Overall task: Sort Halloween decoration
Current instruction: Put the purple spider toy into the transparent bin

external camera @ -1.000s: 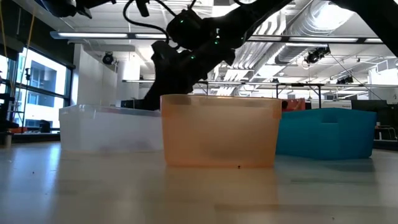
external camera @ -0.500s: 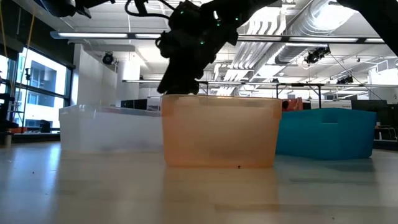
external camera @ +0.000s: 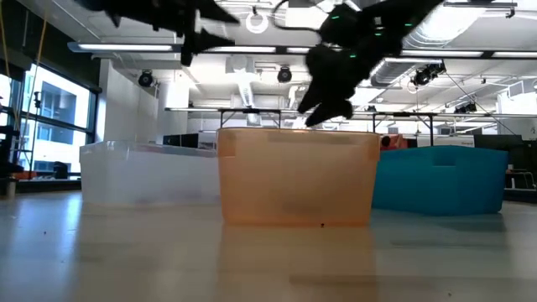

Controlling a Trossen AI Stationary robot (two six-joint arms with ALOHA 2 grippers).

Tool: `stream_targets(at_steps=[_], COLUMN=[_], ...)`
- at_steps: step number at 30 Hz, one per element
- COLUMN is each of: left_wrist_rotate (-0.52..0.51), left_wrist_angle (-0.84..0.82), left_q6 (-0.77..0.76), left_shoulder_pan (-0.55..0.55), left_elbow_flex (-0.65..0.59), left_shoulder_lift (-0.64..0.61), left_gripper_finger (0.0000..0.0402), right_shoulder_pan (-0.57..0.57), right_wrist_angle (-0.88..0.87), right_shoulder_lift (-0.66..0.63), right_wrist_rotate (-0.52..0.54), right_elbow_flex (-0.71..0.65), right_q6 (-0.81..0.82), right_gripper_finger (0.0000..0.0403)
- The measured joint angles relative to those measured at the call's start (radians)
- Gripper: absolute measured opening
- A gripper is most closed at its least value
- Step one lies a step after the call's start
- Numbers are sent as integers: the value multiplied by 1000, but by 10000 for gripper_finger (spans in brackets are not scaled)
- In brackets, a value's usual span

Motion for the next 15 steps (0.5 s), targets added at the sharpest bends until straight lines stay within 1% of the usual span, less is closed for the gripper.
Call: stream_targets(at_steps=[2,5,7,10,12,15], left_wrist_rotate=[3,3,2,2,3,4], left_wrist_angle=[-215,-498,-627,-711,-724,-722], left_q6=[31,61,69,84,108,114], left_shoulder_pan=[24,66,84,94,92,83], left_elbow_flex=[104,257,337,414,436,459], left_shoulder_lift=[66,214,322,467,554,665], left_gripper_finger=[191,177,167,154,148,142], right_shoulder_pan=[-14,-21,-21,-16,-11,-4], right_wrist_angle=[64,134,166,200,216,229], right_shoulder_lift=[-89,-196,-253,-307,-328,-332], right_wrist_rotate=[11,24,30,53,73,71], right_elbow_flex=[-101,-217,-273,-339,-369,-391], right_q6=[69,159,212,276,304,310], right_gripper_finger=[232,232,232,232,232,232])
